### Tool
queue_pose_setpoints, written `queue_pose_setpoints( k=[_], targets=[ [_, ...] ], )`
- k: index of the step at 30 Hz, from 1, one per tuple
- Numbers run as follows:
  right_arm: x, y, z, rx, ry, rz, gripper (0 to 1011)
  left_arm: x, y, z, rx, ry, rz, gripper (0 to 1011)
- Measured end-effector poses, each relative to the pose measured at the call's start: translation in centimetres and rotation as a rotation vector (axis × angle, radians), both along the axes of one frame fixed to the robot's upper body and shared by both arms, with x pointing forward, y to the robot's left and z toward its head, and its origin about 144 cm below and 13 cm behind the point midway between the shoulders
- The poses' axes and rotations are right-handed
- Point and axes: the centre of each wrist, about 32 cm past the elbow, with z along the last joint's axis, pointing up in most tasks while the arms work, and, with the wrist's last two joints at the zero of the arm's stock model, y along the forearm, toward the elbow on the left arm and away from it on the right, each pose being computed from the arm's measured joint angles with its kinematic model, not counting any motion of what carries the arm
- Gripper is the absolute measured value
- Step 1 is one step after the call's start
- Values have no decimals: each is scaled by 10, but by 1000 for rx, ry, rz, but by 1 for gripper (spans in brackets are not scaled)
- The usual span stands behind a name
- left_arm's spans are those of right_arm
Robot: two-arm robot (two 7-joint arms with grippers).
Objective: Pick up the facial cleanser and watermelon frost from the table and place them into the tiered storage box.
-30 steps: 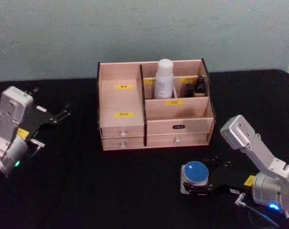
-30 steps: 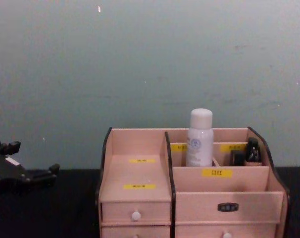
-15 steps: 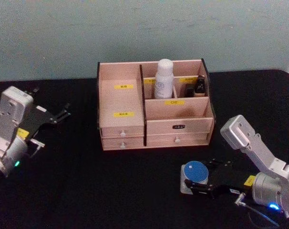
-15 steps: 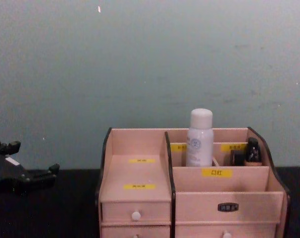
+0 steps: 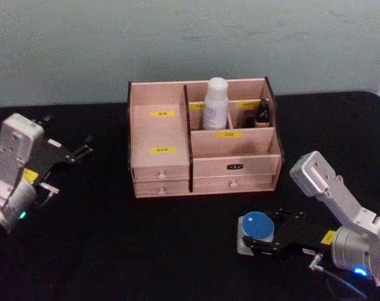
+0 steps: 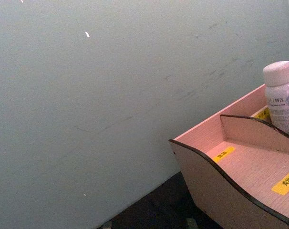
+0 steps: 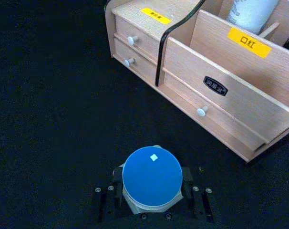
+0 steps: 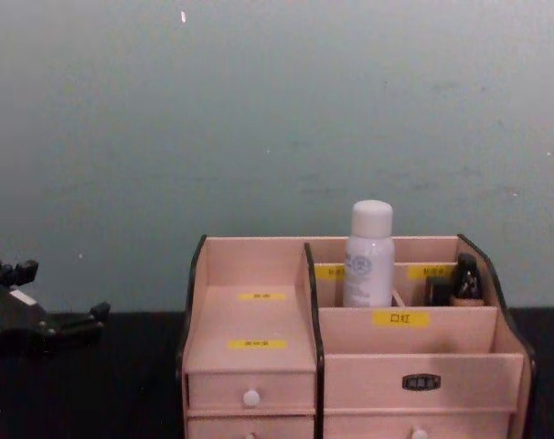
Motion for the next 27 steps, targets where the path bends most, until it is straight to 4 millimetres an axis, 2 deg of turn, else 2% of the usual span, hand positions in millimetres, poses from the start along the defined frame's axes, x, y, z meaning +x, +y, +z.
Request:
queue_pose_setpoints(
  k=[14, 21, 27],
  targets=[
    [-2, 2, 4, 15, -21, 9, 729, 0, 0, 0, 0, 0, 0, 1001],
    [3, 5, 29, 28, -95, 48, 729, 0, 0, 0, 0, 0, 0, 1001],
    [16, 12, 49, 54, -172, 74, 729, 0, 0, 0, 0, 0, 0, 1001]
  ],
)
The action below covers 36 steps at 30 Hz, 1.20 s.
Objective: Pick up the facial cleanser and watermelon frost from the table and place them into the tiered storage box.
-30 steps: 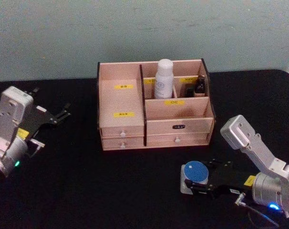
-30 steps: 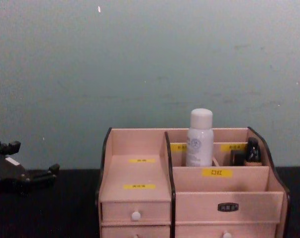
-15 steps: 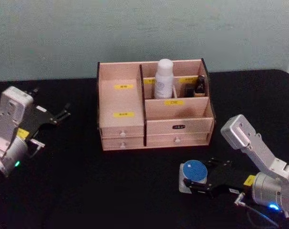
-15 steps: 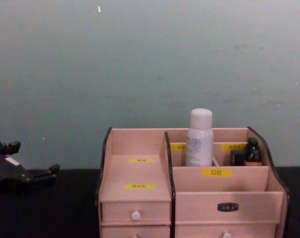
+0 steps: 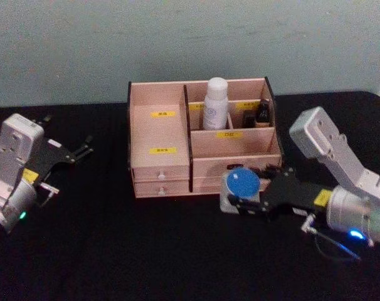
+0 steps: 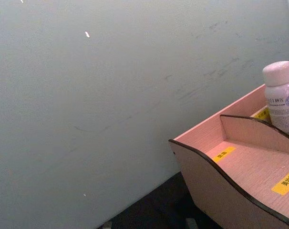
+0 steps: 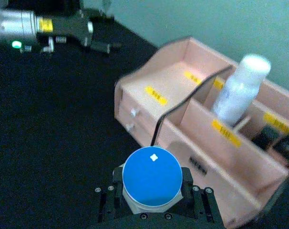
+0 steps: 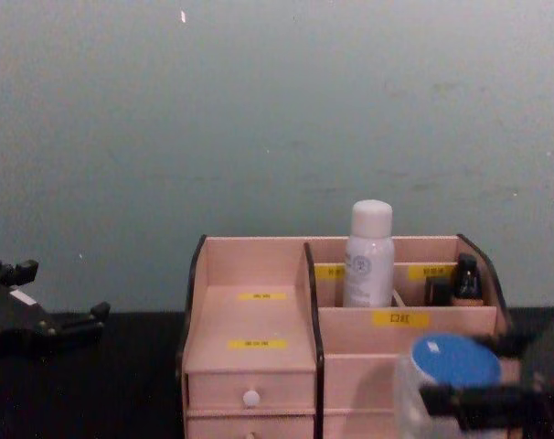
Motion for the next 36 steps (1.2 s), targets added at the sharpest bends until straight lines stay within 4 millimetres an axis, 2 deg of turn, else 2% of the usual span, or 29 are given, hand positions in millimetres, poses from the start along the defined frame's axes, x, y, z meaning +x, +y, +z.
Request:
queue_pose_setpoints(
  k=[9, 15, 31, 36],
  targets=[
    [28, 18, 12, 47, -76, 25, 729, 0, 0, 0, 0, 0, 0, 1001],
    [56, 37, 21, 82, -115, 44, 729, 0, 0, 0, 0, 0, 0, 1001],
    [132, 80, 37, 83, -91, 88, 729, 0, 0, 0, 0, 0, 0, 1001],
    [146, 91, 37, 69, -72, 89, 729, 0, 0, 0, 0, 0, 0, 1001]
  ],
)
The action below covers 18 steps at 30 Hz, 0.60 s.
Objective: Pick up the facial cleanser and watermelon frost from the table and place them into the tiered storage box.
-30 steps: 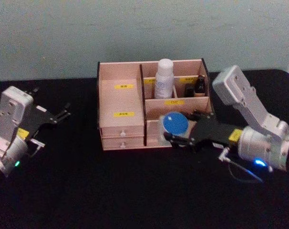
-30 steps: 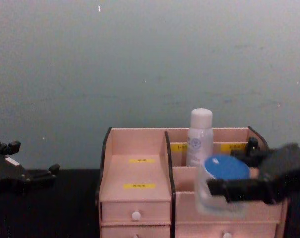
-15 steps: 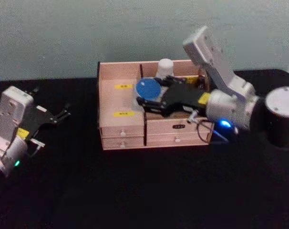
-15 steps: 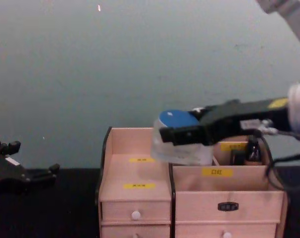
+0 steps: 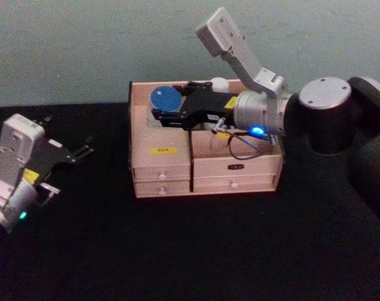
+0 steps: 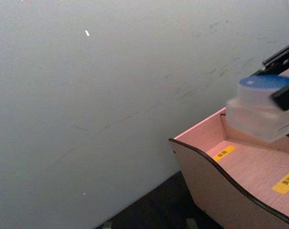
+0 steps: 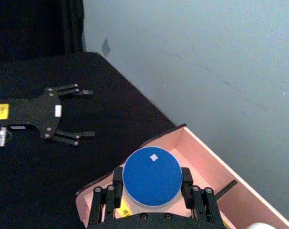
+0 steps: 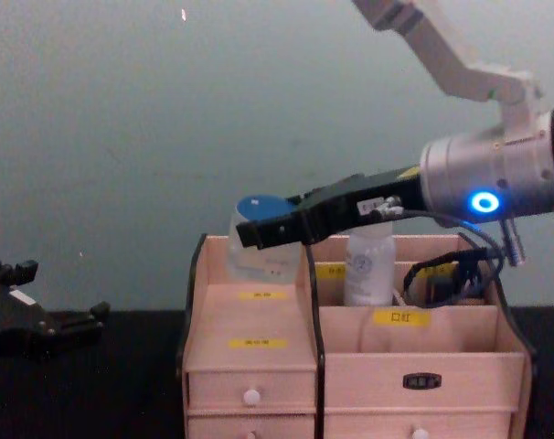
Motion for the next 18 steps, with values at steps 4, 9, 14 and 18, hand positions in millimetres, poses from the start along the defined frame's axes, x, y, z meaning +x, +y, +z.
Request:
queue_pose_setpoints(
  k=[4, 9, 14, 18],
  targets=[
    [7, 7, -2, -15, 24, -5, 729, 0, 0, 0, 0, 0, 0, 1001],
    [14, 13, -3, -26, 53, -17, 729, 0, 0, 0, 0, 0, 0, 1001],
    [17, 17, -6, -40, 80, -25, 729, 0, 0, 0, 0, 0, 0, 1001],
    [18, 19, -9, -52, 100, -31, 729, 0, 0, 0, 0, 0, 0, 1001]
  ],
)
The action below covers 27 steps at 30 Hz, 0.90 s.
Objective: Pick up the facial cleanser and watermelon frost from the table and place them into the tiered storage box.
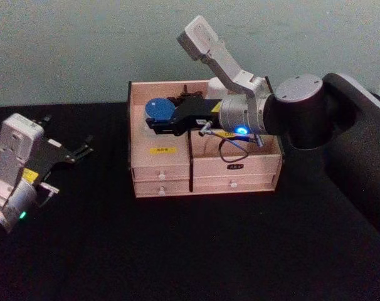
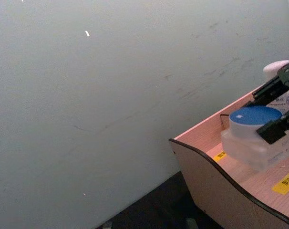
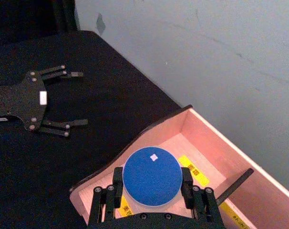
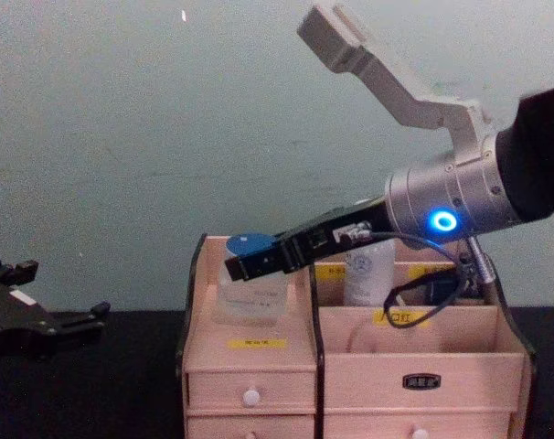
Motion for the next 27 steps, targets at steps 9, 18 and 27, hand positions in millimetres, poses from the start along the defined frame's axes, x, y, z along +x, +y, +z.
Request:
queue_pose_setpoints(
  k=[9, 18, 27],
  targets=[
    [3, 3, -7, -18, 30, -11, 729, 0, 0, 0, 0, 0, 0, 1001],
    [3, 5, -9, -35, 39, -10, 729, 0, 0, 0, 0, 0, 0, 1001],
    [3, 5, -9, -34, 39, -11, 729, 0, 0, 0, 0, 0, 0, 1001]
  ],
)
